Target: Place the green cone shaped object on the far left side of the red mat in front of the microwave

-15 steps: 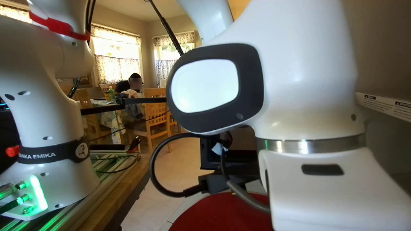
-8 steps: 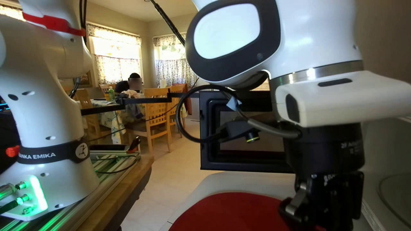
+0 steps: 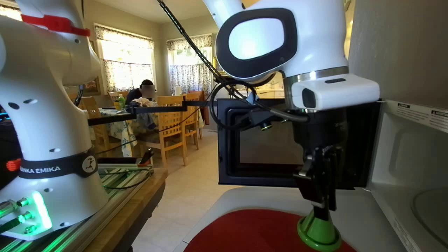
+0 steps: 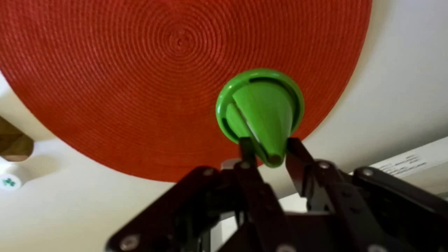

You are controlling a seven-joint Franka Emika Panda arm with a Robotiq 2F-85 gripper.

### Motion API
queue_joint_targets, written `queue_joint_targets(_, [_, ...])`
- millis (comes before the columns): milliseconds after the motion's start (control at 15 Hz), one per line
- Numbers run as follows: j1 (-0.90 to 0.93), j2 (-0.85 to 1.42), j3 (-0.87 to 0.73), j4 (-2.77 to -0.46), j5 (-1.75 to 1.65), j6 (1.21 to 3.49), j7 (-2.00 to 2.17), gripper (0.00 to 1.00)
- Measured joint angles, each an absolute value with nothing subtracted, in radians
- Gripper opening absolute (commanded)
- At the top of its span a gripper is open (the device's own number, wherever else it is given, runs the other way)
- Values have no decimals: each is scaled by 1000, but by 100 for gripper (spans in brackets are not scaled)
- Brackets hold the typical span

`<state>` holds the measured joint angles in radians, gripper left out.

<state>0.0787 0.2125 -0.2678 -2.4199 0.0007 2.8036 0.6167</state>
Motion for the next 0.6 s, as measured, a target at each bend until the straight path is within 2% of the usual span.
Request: queue_joint_targets(600, [78, 200, -126, -2486, -21, 2824, 394, 7])
